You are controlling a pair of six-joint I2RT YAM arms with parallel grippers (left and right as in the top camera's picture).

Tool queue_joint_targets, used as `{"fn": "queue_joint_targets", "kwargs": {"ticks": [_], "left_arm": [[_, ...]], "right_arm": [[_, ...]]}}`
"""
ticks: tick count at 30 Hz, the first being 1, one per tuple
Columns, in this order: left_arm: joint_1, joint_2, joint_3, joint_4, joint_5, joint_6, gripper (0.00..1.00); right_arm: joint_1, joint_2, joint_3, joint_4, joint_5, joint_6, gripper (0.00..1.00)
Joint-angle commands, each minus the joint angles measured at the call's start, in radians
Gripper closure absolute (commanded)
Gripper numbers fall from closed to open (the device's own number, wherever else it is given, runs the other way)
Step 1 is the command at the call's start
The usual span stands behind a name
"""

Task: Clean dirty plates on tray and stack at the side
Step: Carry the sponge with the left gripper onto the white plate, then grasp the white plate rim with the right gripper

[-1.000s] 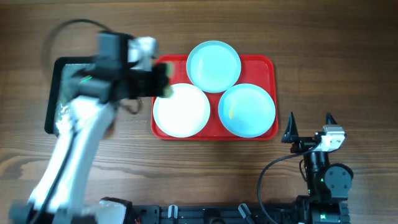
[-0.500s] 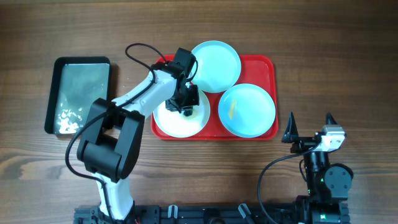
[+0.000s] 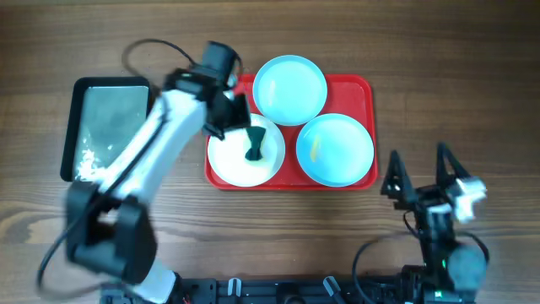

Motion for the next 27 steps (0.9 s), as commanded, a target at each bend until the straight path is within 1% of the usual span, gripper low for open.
{"fn": "queue_joint_targets", "kwargs": {"ticks": [1,2,3,4,5,6,7,8,9,10,11,12,14,15,16,17,18,19,20,23,24,25,26,27], "left_arm": [[0.036,-0.133,0.026,-0.016,-0.011,-0.003,0.00],[0.040,-0.146,0.026,-0.029,-0.011,-0.003,0.00],[0.042,-0.155,0.026,-0.046,-0.011,-0.003,0.00],[0.042,-0.155,0.026,-0.053,-0.011,-0.003,0.00],[0.042,-0.154,0.026,-0.057,-0.011,-0.003,0.00],[0.042,-0.150,0.024,-0.058,-0.014,-0.002,0.00],[0.042,-0.148,0.024,-0.058,-0.014,-0.003,0.00],[0.042,-0.146,0.024,-0.058,-0.014,-0.003,0.00],[0.042,-0.146,0.024,-0.058,-0.014,-0.003,0.00],[0.042,-0.146,0.024,-0.058,-0.014,-0.003,0.00],[0.042,-0.146,0.024,-0.058,-0.014,-0.003,0.00],[0.042,-0.146,0.024,-0.058,-0.014,-0.003,0.00],[0.042,-0.146,0.024,-0.058,-0.014,-0.002,0.00],[0.042,-0.146,0.024,-0.058,-0.014,-0.003,0.00],[0.042,-0.146,0.024,-0.060,-0.016,-0.003,0.00],[0.042,-0.146,0.024,-0.063,-0.031,-0.003,0.00],[0.043,-0.146,0.024,-0.069,-0.051,-0.003,0.00],[0.045,-0.146,0.024,-0.080,-0.087,-0.011,0.00],[0.051,-0.146,0.024,-0.089,-0.097,-0.010,0.00],[0.062,-0.146,0.023,-0.099,-0.097,-0.010,0.00],[0.062,-0.146,0.023,-0.098,-0.096,-0.010,0.00],[0.062,-0.146,0.022,-0.098,-0.096,-0.010,0.04],[0.062,-0.146,0.022,-0.098,-0.096,-0.010,0.09],[0.062,-0.146,0.019,-0.098,-0.097,-0.010,0.13]], "right_arm": [[-0.005,-0.006,0.014,0.367,-0.069,0.226,0.00],[-0.005,0.000,0.041,0.437,-0.035,0.227,0.00],[-0.005,0.014,0.099,0.439,-0.014,0.224,0.00],[-0.005,0.034,0.167,0.385,-0.022,0.207,0.00],[-0.005,0.065,0.252,0.284,-0.058,0.163,0.00],[-0.005,0.121,0.377,0.122,-0.107,0.080,0.00],[-0.005,0.201,0.526,-0.098,-0.158,-0.024,0.00],[-0.005,0.351,0.753,-0.436,-0.202,-0.164,0.00],[-0.004,0.476,0.924,-0.675,-0.213,-0.243,0.00],[-0.004,0.554,1.023,-0.806,-0.217,-0.282,0.00],[-0.004,0.678,1.172,-0.987,-0.232,-0.338,0.00],[-0.004,0.822,1.330,-1.139,-0.272,-0.341,0.00],[-0.004,0.953,1.457,-1.233,-0.419,-0.298,0.00],[-0.004,1.027,1.518,-1.302,-0.534,-0.279,0.00],[-0.004,1.079,1.548,-1.344,-0.597,-0.278,0.00],[-0.003,1.135,1.557,-1.324,-0.684,-0.255,0.02],[0.000,1.188,1.557,-1.309,-0.729,-0.239,0.15],[0.009,1.236,1.557,-1.316,-0.724,-0.237,0.26],[0.029,1.276,1.557,-1.336,-0.684,-0.240,0.29],[0.143,1.362,1.557,-1.403,-0.463,-0.238,0.34],[0.198,1.394,1.556,-1.416,-0.384,-0.223,0.37],[0.254,1.431,1.555,-1.416,-0.292,-0.160,0.40],[0.300,1.467,1.555,-1.409,-0.192,-0.071,0.37],[0.333,1.497,1.553,-1.402,-0.109,0.003,0.32]]}}
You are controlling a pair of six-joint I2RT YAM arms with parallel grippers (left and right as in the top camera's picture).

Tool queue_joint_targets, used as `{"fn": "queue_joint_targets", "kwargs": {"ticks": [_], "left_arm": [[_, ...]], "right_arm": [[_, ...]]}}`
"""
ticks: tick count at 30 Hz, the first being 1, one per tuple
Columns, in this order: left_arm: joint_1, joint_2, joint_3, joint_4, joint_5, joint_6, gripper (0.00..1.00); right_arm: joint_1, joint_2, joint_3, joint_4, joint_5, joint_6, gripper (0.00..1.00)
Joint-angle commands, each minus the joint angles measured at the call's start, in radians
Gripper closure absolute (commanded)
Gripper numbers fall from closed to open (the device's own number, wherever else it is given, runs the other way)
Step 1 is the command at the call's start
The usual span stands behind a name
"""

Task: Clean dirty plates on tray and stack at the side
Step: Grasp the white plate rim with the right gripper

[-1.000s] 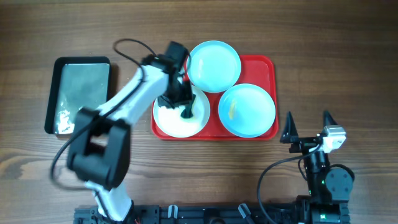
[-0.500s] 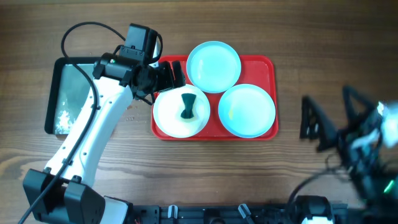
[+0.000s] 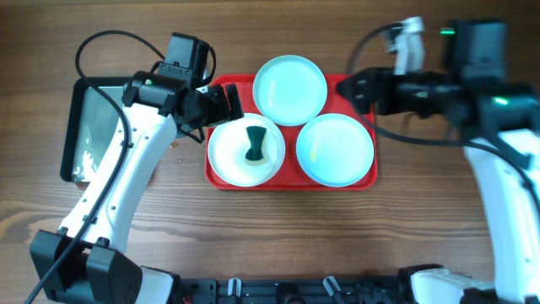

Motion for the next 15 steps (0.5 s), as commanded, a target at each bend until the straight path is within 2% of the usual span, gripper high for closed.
{"fn": "queue_joint_targets", "kwargs": {"ticks": [1,3,5,7,9,10,12,15], "left_arm": [[0.003,0.008,-0.007,0.002,-0.026,0.000,0.17],[0.003,0.010,-0.011,0.002,-0.040,0.000,0.17],[0.003,0.011,-0.014,0.000,-0.042,0.000,0.16],[0.003,0.012,-0.016,-0.004,-0.042,0.000,0.12],[0.003,0.012,-0.016,-0.005,-0.042,0.000,0.10],[0.003,0.012,-0.016,-0.005,-0.042,0.000,0.10],[0.003,0.013,-0.016,-0.004,-0.043,0.000,0.09],[0.003,0.013,-0.016,-0.003,-0.043,0.000,0.09]], "right_arm": [[0.148,0.114,0.008,0.029,0.382,0.263,0.29],[0.197,0.180,0.002,0.068,0.459,0.290,0.30],[0.255,0.298,0.000,0.113,0.446,0.234,0.30],[0.285,0.382,0.000,0.112,0.399,0.185,0.42],[0.304,0.462,0.000,0.116,0.395,0.179,0.63],[0.306,0.493,0.000,0.118,0.385,0.174,0.66],[0.305,0.544,0.000,0.127,0.323,0.090,0.66],[0.305,0.578,-0.006,0.129,0.305,0.038,0.67]]}}
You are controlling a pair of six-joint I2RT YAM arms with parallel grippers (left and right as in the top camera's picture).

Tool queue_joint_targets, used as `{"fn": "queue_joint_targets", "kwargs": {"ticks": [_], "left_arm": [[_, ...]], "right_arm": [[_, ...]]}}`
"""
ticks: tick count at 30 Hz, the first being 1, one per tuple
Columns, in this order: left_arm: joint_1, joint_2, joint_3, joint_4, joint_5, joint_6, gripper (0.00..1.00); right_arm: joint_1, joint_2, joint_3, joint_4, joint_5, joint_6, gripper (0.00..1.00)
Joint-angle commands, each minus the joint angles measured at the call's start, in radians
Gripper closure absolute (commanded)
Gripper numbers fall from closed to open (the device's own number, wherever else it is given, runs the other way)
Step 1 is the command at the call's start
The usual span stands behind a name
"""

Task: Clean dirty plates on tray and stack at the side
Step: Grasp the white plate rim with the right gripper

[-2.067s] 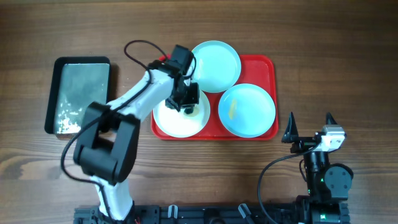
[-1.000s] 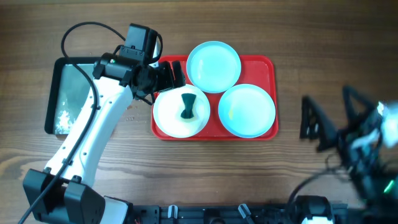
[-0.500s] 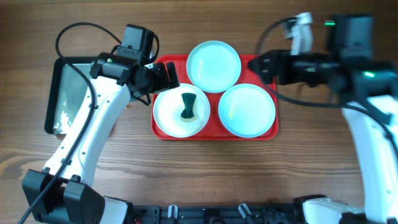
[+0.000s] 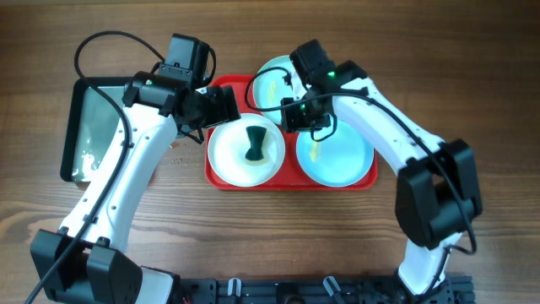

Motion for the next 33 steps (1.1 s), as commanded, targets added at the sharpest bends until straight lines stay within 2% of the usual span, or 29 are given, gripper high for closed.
{"fn": "queue_joint_targets", "kwargs": {"ticks": [1,4,6,15,18,26,29,33], "left_arm": [[0.003,0.013,-0.011,0.000,-0.014,-0.002,0.09],[0.003,0.013,-0.011,-0.001,-0.014,-0.002,0.09],[0.003,0.013,-0.011,-0.001,-0.014,-0.002,0.08],[0.003,0.013,-0.011,-0.002,-0.014,-0.002,0.08],[0.003,0.013,-0.011,-0.005,-0.014,-0.002,0.08],[0.003,0.013,-0.011,-0.009,-0.014,-0.002,0.08],[0.003,0.013,-0.011,-0.009,-0.014,-0.002,0.08],[0.003,0.013,-0.011,-0.014,-0.014,-0.002,0.07]], "right_arm": [[-0.002,0.032,-0.008,0.016,-0.043,-0.103,0.67],[-0.002,0.039,-0.043,0.064,-0.043,-0.103,0.66],[-0.002,0.039,-0.067,0.093,-0.061,-0.103,0.63],[-0.002,0.042,-0.179,0.247,-0.117,-0.101,0.63],[-0.002,0.048,-0.191,0.265,-0.116,-0.102,0.67],[-0.002,0.048,-0.226,0.320,-0.079,-0.101,0.67],[-0.002,0.048,-0.226,0.333,-0.079,-0.102,0.73],[-0.002,0.050,-0.228,0.337,-0.079,-0.101,0.73]]}}
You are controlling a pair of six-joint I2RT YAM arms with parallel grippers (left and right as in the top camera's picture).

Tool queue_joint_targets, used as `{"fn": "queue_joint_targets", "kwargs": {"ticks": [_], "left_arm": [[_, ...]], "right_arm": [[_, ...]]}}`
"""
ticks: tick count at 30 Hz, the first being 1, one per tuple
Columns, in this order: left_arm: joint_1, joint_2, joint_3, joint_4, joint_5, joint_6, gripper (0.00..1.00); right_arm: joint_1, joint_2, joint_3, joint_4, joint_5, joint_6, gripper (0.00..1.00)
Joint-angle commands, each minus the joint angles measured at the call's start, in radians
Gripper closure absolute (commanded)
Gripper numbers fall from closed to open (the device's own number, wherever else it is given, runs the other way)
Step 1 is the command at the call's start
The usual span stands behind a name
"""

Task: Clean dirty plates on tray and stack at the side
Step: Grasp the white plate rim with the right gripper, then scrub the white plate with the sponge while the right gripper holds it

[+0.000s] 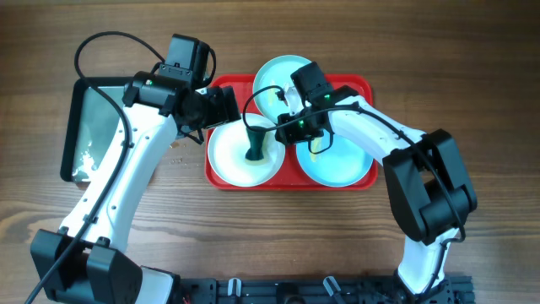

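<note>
A red tray (364,91) holds three plates. On the front-left white plate (229,160) stands a dark brush (253,145). A light blue plate (274,72) lies at the back. Another light blue plate (342,156), at the right, has yellow scraps on it. My left gripper (224,107) sits at the white plate's back-left rim and looks shut on it. My right gripper (283,131) reaches in low between the plates, just right of the brush. It seems open and not touching the brush.
A black bin (76,127) with white scraps in its front corner lies left of the tray. The right arm's cable loops over the back plate. Bare wooden table (278,236) lies in front of the tray.
My right gripper has moved down and left, from the gap between the two blue plates to just right of the brush. The left arm, plates and brush have not moved.
At first my left gripper was over the white plate near the brush, and the right arm was parked at the front right. Then the left sat at the plate's rim and the right arm was beyond the tray. The right gripper has since come over the tray beside the brush.
</note>
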Motion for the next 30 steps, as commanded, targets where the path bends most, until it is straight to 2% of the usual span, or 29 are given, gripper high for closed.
{"fn": "queue_joint_targets", "kwargs": {"ticks": [1,5,8,9,12,13,15,16,18,24,30], "left_arm": [[0.003,0.012,-0.010,-0.011,-0.014,-0.001,0.06],[0.003,0.012,-0.011,-0.023,-0.014,0.003,0.05],[0.003,0.012,-0.017,-0.024,-0.013,0.002,0.05],[0.003,0.012,-0.022,-0.027,-0.013,0.002,0.05],[0.003,0.012,-0.037,-0.026,-0.013,0.002,0.07],[0.002,0.012,-0.049,-0.026,-0.013,0.002,0.15],[0.002,0.012,-0.081,-0.026,-0.013,0.003,0.40],[0.002,0.012,-0.102,-0.023,-0.011,0.002,0.43],[0.002,0.012,-0.146,0.011,0.026,0.002,0.43],[-0.010,0.012,-0.311,0.241,0.206,0.002,0.36],[-0.067,0.017,-0.439,0.495,0.227,-0.019,0.34]], "right_arm": [[-0.001,0.024,-0.013,0.010,0.011,-0.009,0.73],[-0.001,0.040,-0.017,0.028,0.028,-0.009,0.74],[-0.002,0.070,-0.017,0.042,0.026,-0.009,0.77],[-0.002,0.073,-0.017,0.042,0.021,-0.009,0.81],[-0.002,0.073,-0.017,0.045,0.016,-0.009,0.82],[-0.002,0.073,-0.017,0.045,0.017,-0.009,0.82],[-0.002,0.073,-0.017,0.045,0.016,-0.009,0.85],[-0.002,0.073,-0.017,0.045,0.016,-0.008,0.89],[-0.002,0.073,-0.017,0.046,0.006,-0.007,0.95],[-0.002,0.073,-0.017,0.054,-0.013,-0.008,0.96],[-0.002,0.073,-0.017,0.056,-0.014,-0.008,0.96]]}}
